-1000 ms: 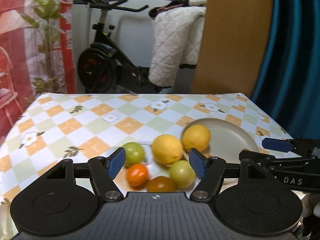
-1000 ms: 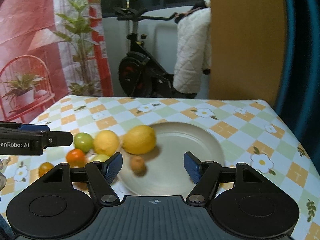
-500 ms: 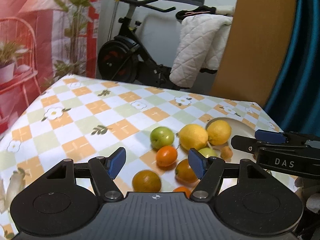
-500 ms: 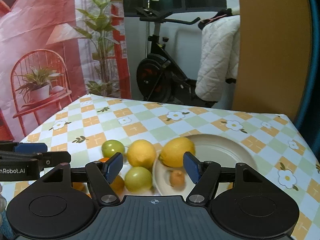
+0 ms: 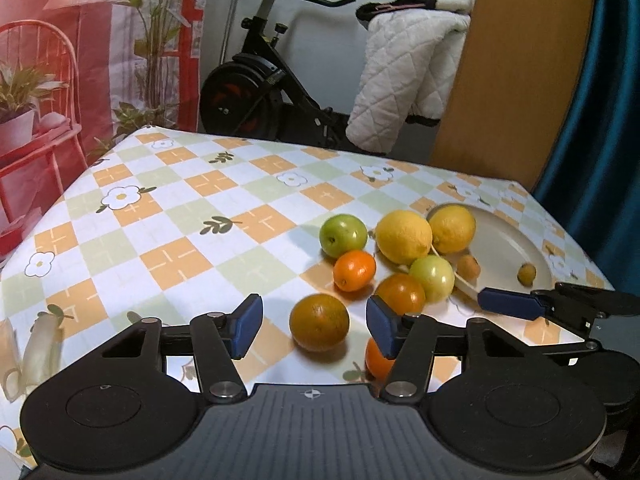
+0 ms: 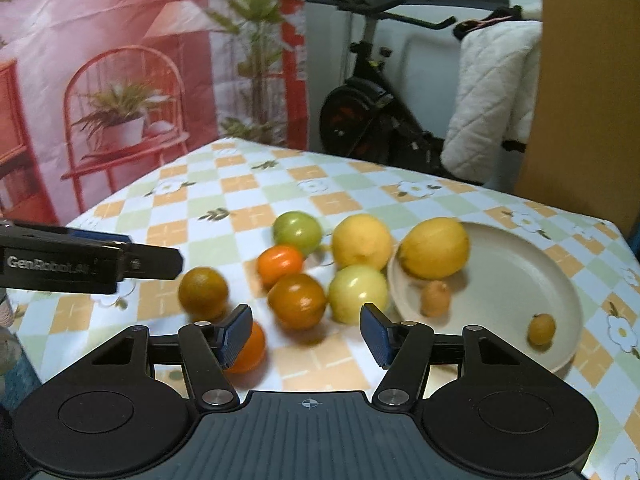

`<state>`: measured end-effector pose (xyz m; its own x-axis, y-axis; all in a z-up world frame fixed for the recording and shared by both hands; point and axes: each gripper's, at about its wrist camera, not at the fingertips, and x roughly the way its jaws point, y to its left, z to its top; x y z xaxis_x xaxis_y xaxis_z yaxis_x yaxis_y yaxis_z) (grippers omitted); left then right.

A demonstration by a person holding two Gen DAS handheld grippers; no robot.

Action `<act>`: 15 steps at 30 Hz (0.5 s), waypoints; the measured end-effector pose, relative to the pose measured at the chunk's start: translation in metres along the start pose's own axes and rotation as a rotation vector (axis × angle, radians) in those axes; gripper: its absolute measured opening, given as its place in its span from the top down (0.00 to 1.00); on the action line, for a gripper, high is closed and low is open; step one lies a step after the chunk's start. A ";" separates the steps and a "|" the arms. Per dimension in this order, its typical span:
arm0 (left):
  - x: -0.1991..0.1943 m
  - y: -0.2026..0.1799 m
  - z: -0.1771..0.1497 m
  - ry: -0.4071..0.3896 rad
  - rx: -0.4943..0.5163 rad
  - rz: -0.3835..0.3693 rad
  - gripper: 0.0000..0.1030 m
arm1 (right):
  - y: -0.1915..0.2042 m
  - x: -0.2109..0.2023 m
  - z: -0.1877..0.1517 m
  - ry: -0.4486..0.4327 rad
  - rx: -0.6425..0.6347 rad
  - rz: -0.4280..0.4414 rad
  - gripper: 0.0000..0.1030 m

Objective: Organize fruits
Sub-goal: 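Lower the left tool onto the small tangerine and close on it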

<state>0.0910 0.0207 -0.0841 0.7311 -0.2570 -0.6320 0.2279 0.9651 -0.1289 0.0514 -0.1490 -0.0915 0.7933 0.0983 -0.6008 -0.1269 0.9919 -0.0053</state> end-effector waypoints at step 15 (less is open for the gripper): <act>0.006 0.001 -0.009 0.043 -0.006 -0.089 0.53 | 0.024 0.011 -0.010 0.055 -0.091 0.121 0.49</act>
<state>0.0898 0.0211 -0.0946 0.6800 -0.3392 -0.6500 0.2865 0.9390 -0.1902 0.0511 -0.1249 -0.1058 0.7356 0.2100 -0.6441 -0.2750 0.9614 -0.0006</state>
